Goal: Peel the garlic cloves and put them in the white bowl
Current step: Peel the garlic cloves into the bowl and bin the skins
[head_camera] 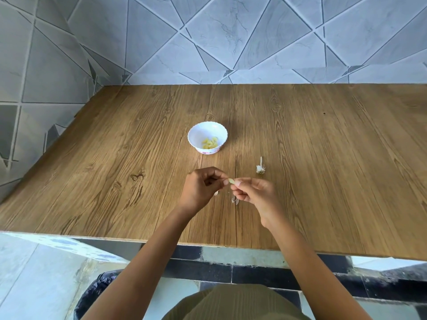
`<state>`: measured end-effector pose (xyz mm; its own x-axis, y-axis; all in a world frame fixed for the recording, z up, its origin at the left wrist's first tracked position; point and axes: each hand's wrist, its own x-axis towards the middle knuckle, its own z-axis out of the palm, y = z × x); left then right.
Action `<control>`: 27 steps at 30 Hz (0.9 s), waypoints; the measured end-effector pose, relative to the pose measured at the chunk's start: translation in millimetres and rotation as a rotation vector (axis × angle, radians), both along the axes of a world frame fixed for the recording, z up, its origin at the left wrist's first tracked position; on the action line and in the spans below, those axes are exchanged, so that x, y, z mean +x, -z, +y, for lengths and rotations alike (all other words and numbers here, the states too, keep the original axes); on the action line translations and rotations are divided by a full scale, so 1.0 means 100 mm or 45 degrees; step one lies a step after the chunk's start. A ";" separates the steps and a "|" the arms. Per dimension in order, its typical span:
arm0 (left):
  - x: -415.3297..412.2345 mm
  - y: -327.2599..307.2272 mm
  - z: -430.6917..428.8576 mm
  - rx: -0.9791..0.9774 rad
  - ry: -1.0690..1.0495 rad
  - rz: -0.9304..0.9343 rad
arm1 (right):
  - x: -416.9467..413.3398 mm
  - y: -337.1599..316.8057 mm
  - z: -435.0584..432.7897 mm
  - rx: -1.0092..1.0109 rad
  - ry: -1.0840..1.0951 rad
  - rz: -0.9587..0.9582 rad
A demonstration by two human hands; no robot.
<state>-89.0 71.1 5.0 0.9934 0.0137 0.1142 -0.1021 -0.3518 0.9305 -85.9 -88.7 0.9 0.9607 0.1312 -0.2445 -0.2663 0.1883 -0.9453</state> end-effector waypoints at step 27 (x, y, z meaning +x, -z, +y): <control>-0.01 -0.08 -0.02 -0.586 -0.015 0.565 | 0.07 0.23 -0.06 -0.448 -0.126 -0.604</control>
<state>-89.5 69.1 13.3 0.9443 -0.0258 -0.3282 0.3291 0.0951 0.9395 -78.6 -94.4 -21.9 0.9630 0.2144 0.1634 0.2000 -0.1619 -0.9663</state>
